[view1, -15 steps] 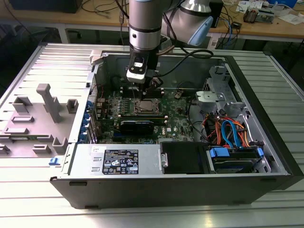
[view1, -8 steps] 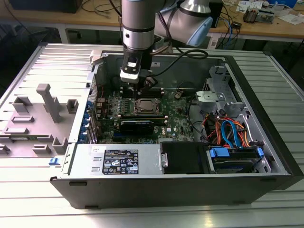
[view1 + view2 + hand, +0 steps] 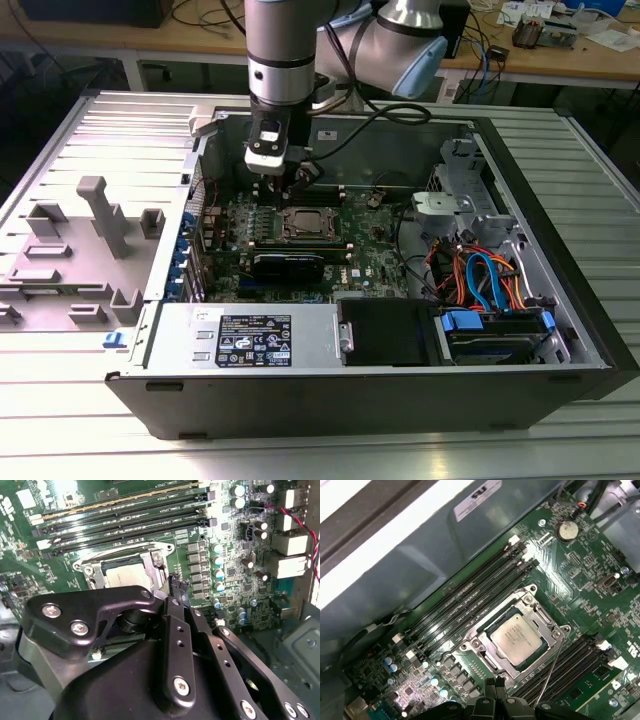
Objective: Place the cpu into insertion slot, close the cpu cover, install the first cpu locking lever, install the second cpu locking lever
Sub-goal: 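Install the first cpu locking lever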
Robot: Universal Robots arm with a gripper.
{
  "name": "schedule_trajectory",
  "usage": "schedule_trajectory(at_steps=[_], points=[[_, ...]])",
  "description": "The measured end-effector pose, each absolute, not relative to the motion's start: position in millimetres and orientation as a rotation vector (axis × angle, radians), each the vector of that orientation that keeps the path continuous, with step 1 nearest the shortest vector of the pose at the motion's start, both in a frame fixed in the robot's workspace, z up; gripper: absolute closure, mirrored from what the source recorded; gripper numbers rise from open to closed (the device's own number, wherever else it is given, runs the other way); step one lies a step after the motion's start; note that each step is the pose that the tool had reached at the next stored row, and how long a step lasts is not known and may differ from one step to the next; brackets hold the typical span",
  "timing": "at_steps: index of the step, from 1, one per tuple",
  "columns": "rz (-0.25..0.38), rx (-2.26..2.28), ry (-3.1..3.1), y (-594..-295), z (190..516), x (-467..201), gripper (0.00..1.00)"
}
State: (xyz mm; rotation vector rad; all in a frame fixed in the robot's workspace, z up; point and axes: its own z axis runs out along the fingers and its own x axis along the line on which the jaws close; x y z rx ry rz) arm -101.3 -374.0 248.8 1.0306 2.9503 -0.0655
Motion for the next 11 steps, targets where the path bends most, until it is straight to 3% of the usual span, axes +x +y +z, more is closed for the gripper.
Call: schedule_trajectory(at_steps=[11], points=[[-0.06, 0.899, 2.991, -374.0, 252.0, -109.1, 0.89]])
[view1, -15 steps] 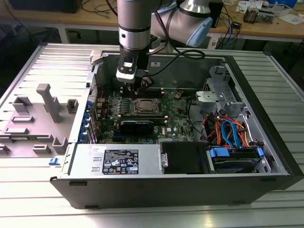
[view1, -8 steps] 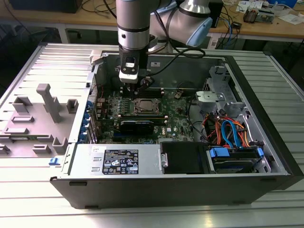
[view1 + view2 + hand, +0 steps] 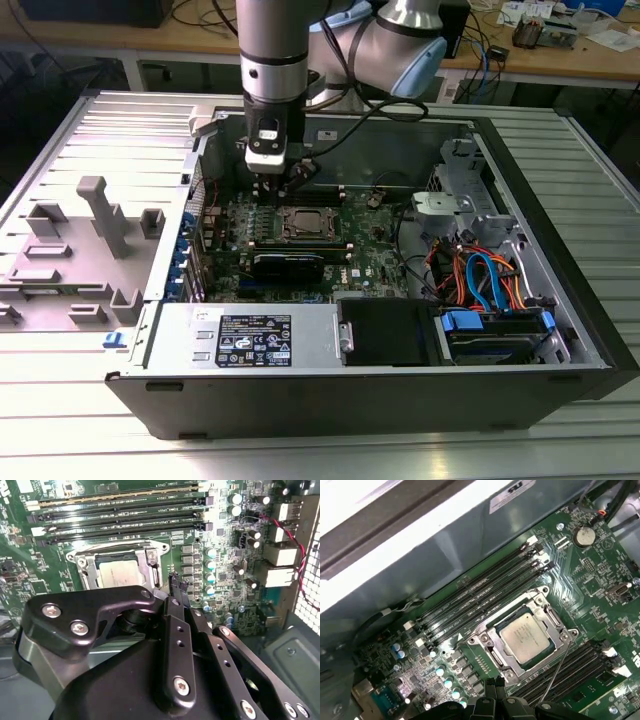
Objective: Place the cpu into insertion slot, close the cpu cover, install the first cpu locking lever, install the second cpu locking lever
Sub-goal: 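Install the first cpu locking lever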
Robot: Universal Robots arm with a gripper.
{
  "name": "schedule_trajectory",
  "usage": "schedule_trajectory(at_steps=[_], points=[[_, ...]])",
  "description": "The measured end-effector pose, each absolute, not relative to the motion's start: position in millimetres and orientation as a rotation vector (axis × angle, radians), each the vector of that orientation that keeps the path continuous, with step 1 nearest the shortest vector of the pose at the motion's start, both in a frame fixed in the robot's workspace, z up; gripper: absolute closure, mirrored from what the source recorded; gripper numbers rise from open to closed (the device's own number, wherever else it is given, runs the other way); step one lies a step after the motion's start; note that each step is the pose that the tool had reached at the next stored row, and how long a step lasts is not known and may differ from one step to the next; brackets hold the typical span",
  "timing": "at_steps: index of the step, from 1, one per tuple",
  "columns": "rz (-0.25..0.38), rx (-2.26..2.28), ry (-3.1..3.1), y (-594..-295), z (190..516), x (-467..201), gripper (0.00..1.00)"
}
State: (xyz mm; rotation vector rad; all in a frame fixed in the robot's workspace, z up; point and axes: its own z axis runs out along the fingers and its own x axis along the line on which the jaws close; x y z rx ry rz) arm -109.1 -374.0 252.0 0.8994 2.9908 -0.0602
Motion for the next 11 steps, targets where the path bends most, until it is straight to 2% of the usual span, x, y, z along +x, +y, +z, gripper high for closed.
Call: schedule_trajectory(at_steps=[11], points=[[-0.057, 0.544, 3.071, -374.0, 253.4, -109.2, 0.89]])
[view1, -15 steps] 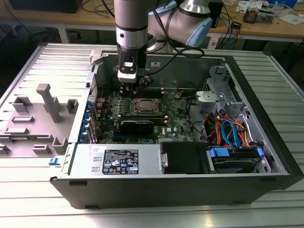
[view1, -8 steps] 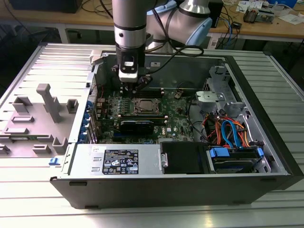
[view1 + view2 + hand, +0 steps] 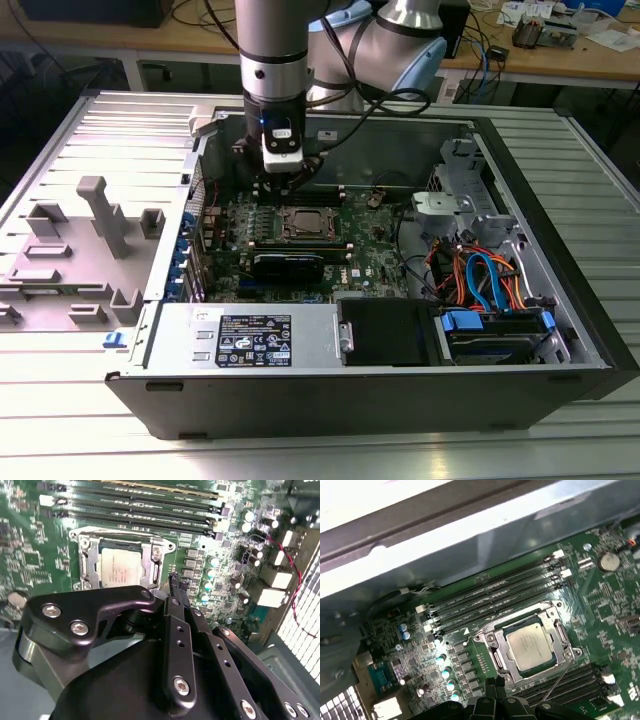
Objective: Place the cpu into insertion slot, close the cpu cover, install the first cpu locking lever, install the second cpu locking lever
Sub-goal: 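Install the first cpu locking lever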
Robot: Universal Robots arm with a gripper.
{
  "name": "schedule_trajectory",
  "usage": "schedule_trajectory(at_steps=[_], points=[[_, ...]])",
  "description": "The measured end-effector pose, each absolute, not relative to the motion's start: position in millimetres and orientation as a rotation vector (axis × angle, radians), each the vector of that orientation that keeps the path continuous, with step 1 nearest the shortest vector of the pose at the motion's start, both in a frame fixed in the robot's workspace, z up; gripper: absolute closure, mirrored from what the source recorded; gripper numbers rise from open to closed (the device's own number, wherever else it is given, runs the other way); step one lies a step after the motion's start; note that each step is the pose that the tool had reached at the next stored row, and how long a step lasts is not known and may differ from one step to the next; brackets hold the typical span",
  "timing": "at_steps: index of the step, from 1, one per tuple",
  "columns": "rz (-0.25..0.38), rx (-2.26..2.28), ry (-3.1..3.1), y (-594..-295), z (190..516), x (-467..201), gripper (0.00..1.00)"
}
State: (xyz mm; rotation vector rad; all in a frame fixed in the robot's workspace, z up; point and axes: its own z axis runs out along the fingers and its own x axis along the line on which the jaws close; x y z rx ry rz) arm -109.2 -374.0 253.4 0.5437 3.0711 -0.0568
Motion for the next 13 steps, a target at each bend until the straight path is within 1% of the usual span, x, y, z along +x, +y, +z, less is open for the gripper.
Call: schedule_trajectory(at_steps=[3, 13], points=[[-0.056, 0.452, 3.085, -374.0, 253.5, -109.1, 0.89], [-0.056, 0.449, 3.085, -374.0, 253.5, -109.2, 0.89]])
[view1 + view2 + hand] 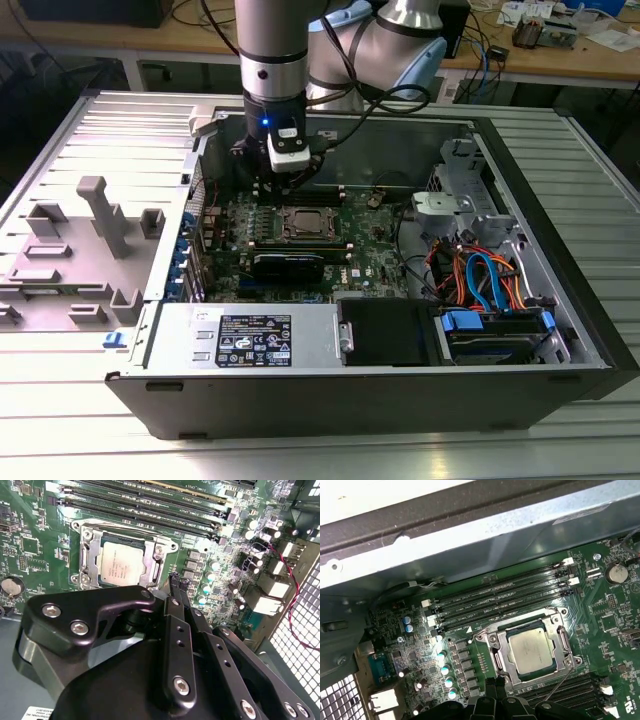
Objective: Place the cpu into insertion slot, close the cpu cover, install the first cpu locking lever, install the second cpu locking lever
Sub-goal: 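Install the first cpu locking lever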
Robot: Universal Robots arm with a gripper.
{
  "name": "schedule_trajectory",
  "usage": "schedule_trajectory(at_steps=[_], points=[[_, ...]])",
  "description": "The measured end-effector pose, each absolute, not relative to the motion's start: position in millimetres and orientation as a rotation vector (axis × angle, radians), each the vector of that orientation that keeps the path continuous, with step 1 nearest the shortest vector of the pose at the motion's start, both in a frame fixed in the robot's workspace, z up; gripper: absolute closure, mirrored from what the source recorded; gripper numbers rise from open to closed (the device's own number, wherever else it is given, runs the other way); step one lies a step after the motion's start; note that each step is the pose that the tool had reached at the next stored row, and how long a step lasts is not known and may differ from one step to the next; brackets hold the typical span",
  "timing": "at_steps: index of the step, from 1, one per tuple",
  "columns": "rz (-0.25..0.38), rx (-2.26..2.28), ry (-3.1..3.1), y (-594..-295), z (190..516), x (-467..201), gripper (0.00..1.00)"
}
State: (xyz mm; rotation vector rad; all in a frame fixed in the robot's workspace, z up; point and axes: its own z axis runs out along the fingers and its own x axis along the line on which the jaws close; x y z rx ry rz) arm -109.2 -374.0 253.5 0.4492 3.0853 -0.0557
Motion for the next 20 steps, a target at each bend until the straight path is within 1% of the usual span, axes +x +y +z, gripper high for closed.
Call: schedule_trajectory(at_steps=[4, 6, 7, 10, 13, 20], points=[[-0.055, 0.418, 3.089, -374.0, 253.5, -109.2, 0.89], [-0.054, 0.33, 3.099, -374.0, 253.5, -109.2, 0.89], [-0.053, 0.215, 3.108, -374.1, 253.5, -113.0, 0.89], [-0.052, 0.202, 3.109, -374.0, 253.4, -121.3, 0.89], [-0.029, 0.158, 3.112, -374.0, 253.4, -123.2, 0.89], [-0.011, -0.029, 3.115, -373.7, 253.0, -124.7, 0.89]])
